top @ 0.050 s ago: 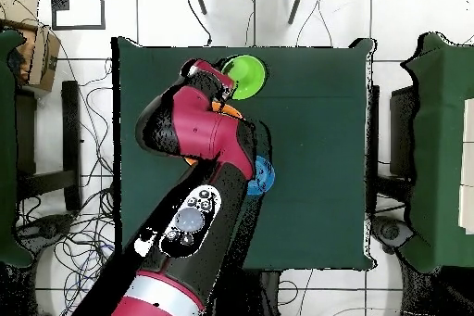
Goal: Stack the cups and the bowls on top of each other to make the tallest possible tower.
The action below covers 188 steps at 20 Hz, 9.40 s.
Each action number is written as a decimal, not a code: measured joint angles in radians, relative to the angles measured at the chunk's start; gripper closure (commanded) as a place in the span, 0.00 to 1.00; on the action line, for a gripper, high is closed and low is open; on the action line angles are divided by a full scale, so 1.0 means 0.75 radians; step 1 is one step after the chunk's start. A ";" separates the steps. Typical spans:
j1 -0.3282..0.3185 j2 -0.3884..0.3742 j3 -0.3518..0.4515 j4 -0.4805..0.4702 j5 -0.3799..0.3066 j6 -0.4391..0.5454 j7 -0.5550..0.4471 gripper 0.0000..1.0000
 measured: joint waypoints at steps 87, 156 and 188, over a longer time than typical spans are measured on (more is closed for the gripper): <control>-0.001 -0.121 0.108 0.233 0.002 0.154 0.000 0.00; -0.805 -0.618 1.056 0.140 -0.640 0.355 -0.425 0.00; -0.983 -0.622 0.976 0.277 -0.651 0.166 -0.425 0.00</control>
